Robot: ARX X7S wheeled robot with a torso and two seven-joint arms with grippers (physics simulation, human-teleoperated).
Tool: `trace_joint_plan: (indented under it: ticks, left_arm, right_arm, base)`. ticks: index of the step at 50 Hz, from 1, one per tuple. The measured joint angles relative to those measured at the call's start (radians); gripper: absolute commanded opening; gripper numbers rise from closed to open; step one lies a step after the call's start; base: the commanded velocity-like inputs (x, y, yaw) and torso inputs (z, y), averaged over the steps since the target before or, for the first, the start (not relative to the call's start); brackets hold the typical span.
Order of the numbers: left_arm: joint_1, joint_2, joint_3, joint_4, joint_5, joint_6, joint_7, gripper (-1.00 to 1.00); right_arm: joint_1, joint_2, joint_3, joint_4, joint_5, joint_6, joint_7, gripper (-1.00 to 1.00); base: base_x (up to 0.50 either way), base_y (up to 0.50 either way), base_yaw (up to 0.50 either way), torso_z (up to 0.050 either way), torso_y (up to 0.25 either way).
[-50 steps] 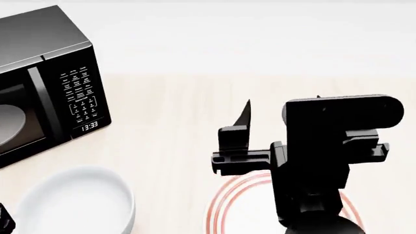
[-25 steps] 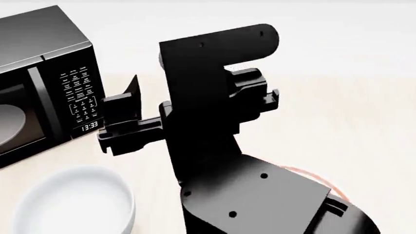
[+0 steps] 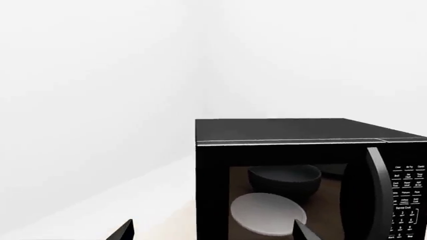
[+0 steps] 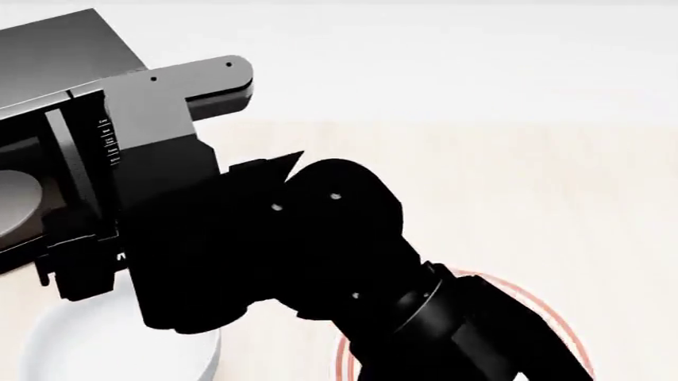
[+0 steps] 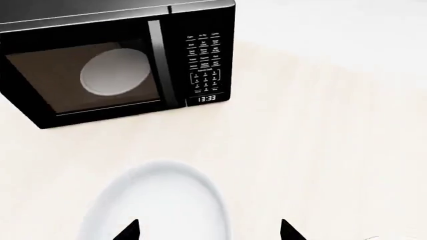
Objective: Put the white bowl to the right of the plate.
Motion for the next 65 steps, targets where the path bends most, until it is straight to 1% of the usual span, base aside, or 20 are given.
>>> trace_joint_plan:
  ticks: [11, 29, 34, 41, 49, 60, 65]
  left_arm:
    - [0.010, -0.002, -0.018, 0.007, -0.016, 0.003, -0.003, 1.00]
    - [0.018, -0.007, -0.023, 0.012, -0.027, 0.007, -0.008, 1.00]
    - [0.020, -0.008, -0.021, 0.012, -0.027, 0.010, -0.010, 1.00]
    - [0.023, -0.009, -0.020, 0.012, -0.029, 0.013, -0.011, 1.00]
    - [0.027, -0.011, -0.021, 0.015, -0.033, 0.017, -0.013, 1.00]
    - [0.030, -0.015, -0.021, 0.018, -0.038, 0.019, -0.015, 1.00]
    - [0.031, -0.016, -0.021, 0.019, -0.040, 0.020, -0.016, 1.00]
  right_arm:
    - [0.062, -0.001, -0.154, 0.142, 0.166, -0.084, 0.010, 1.00]
    - [0.138, -0.004, -0.401, 0.286, 0.358, -0.190, -0.067, 1.00]
    - [0.145, -0.002, -0.441, 0.310, 0.402, -0.233, -0.100, 1.00]
    - [0.140, -0.001, -0.461, 0.336, 0.454, -0.309, -0.138, 1.00]
    - [0.136, -0.002, -0.492, 0.372, 0.496, -0.382, -0.152, 1.00]
    - [0.159, -0.005, -0.666, 0.397, 0.613, -0.488, -0.186, 1.00]
    - [0.165, -0.005, -0.725, 0.393, 0.646, -0.515, -0.205, 1.00]
  base:
    - [0.00, 0.00, 0.00, 0.000, 0.000]
    - [0.00, 0.00, 0.00, 0.000, 0.000]
    - [0.00, 0.00, 0.00, 0.000, 0.000]
    - [0.00, 0.00, 0.00, 0.000, 0.000]
    - [0.00, 0.00, 0.00, 0.000, 0.000]
    - [0.00, 0.00, 0.00, 0.000, 0.000]
    - [0.00, 0.00, 0.00, 0.000, 0.000]
